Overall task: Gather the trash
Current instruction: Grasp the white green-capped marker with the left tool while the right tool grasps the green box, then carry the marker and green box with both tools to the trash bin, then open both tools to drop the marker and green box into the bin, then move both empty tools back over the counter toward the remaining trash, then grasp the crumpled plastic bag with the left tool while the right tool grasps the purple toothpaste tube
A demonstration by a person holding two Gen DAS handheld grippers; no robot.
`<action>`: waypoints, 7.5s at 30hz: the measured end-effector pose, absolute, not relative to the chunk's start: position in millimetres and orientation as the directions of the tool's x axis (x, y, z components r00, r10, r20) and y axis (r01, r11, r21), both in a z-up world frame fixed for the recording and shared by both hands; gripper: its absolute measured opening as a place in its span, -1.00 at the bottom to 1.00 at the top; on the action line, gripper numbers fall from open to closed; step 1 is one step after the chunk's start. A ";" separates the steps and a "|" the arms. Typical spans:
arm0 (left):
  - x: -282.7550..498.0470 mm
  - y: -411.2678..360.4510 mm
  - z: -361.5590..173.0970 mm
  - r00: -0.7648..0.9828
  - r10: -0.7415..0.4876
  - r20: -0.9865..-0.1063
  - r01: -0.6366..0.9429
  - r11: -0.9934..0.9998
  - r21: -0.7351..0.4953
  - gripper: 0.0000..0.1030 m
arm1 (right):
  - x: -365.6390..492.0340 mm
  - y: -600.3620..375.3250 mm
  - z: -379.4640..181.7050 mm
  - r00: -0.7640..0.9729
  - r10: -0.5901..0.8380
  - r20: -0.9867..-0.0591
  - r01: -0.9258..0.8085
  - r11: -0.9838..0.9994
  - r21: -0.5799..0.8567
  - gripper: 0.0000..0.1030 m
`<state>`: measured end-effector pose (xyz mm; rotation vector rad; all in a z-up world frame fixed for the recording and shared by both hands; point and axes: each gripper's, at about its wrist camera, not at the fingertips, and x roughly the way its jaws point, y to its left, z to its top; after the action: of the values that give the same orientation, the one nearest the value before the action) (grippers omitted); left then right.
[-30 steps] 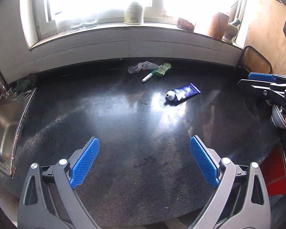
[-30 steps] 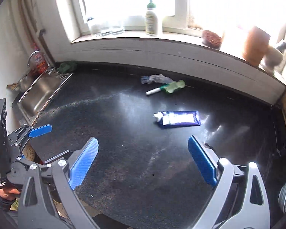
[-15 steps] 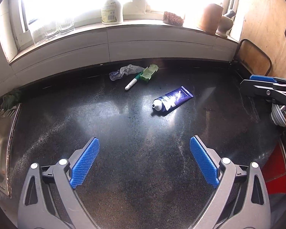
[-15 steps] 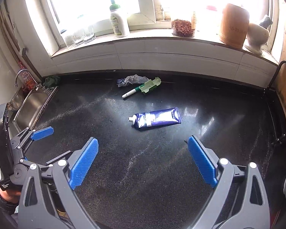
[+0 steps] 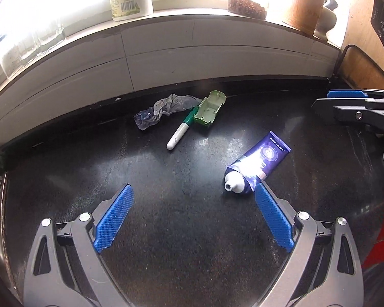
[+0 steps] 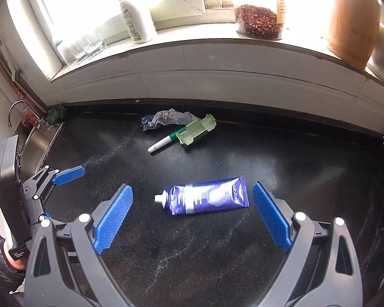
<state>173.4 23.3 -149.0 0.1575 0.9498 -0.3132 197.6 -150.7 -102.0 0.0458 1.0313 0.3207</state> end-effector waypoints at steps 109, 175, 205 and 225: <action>-279.9 329.2 -130.3 0.361 0.421 -0.832 -0.758 0.652 0.001 -0.75 | -127.6 268.6 -101.1 -0.101 0.556 -0.825 -0.952 0.186 0.242 -0.93; -297.3 354.6 -196.1 0.366 0.357 -0.860 -0.725 0.688 -0.023 0.79 | -144.4 294.9 -154.6 -0.065 0.484 -0.873 -0.928 0.291 0.231 0.64; 2.7 59.8 -91.4 0.566 -0.229 -0.792 0.319 0.947 -0.046 0.83 | 3.9 -146.9 -66.9 0.472 0.329 -0.818 -0.386 0.911 0.144 0.64; 145.6 31.6 -130.3 0.534 -0.202 -0.821 0.410 0.911 0.043 0.83 | 110.7 -158.5 -101.7 0.324 0.410 -0.852 -0.564 0.807 0.174 0.64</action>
<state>145.6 31.6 -130.3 0.2420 0.9404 -0.3684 110.7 -158.5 -101.7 -0.1653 1.0628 0.6428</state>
